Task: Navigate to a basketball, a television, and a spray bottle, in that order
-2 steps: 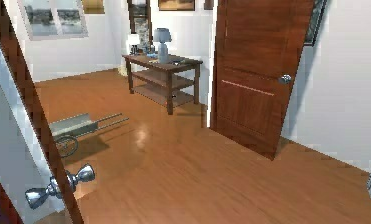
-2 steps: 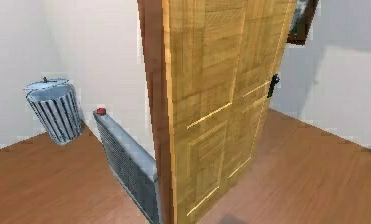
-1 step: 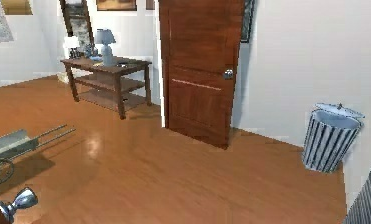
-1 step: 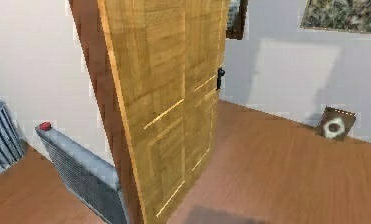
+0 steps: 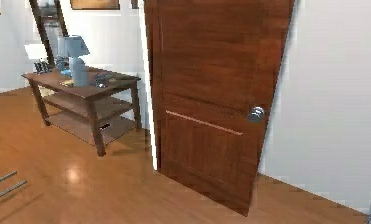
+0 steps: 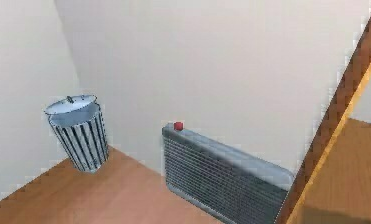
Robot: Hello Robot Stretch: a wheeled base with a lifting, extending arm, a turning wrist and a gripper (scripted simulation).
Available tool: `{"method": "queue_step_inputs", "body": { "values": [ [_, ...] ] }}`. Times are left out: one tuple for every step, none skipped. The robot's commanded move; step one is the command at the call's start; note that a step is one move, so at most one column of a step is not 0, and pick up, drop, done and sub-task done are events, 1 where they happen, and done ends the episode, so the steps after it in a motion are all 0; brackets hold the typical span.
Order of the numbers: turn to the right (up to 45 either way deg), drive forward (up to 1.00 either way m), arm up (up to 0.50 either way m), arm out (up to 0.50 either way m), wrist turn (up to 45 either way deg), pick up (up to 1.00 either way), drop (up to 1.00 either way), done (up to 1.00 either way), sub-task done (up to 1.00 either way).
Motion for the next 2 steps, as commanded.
{"method": "queue_step_inputs", "body": {
  "values": [
    [-45.0,0.0,0.0,0.0,0.0,0.0,0.0,0.0,0.0],
    [-9.0,0.0,0.0,0.0,0.0,0.0,0.0,0.0,0.0]
  ]
}}
